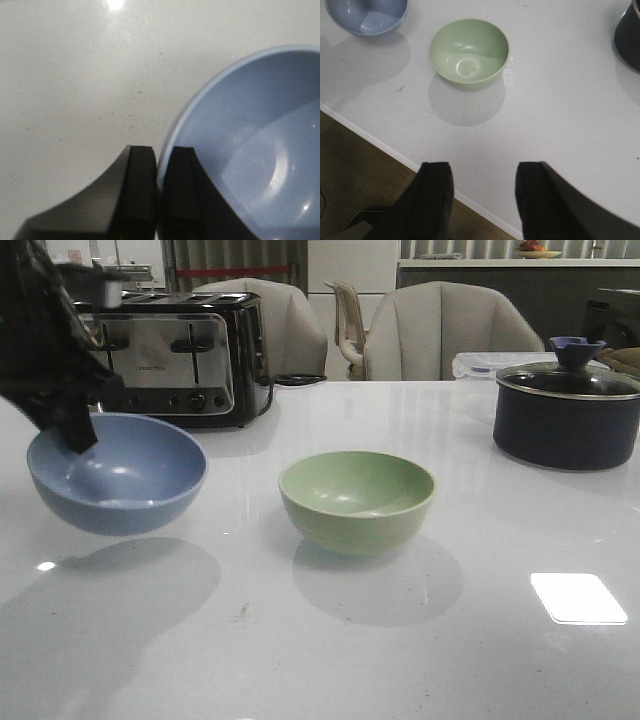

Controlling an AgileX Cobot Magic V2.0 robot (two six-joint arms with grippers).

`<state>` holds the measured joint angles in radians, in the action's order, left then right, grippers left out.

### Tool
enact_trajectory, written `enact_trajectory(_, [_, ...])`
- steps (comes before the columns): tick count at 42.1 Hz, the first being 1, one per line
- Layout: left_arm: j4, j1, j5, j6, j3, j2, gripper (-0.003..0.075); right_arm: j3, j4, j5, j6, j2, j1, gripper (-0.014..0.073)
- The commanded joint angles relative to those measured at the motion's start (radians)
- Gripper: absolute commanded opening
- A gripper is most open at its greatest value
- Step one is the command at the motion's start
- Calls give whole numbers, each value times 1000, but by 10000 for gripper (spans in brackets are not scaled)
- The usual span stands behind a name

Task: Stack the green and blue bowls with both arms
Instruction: 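Carry the blue bowl over the green bowl with the left gripper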

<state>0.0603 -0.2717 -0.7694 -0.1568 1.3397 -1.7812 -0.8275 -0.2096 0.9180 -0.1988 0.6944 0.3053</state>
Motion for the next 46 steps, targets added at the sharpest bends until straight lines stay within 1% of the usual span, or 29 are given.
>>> enact_trajectory(1, [-14, -4, 27, -1, 59, 118, 101, -27, -4, -55, -9, -2, -2, 421])
enact_trajectory(6, [-102, -21, 22, -1, 116, 165, 101, -27, -4, -55, -9, -2, -2, 421])
enact_trajectory(12, [-202, -92, 23, -1, 174, 168, 101, -27, -4, -55, -9, -2, -2, 421])
enact_trajectory(20, [-209, -214, 139, -1, 182, 137, 101, -27, -4, -55, -9, -2, -2, 421])
enact_trajectory(27, [-209, -285, 172, -1, 201, 60, 101, -27, -4, -55, -9, -2, -2, 421])
enact_trajectory(32, [-221, -303, 189, -1, 215, -4, 101, -27, -4, -55, -9, -2, -2, 421])
enact_trajectory(42, [-294, -304, 278, -1, 214, -112, 101, -27, -4, -55, -9, -2, -2, 421])
enact_trajectory(46, [-315, -304, 283, -1, 214, -137, 104, -27, -4, -55, -9, -2, -2, 421])
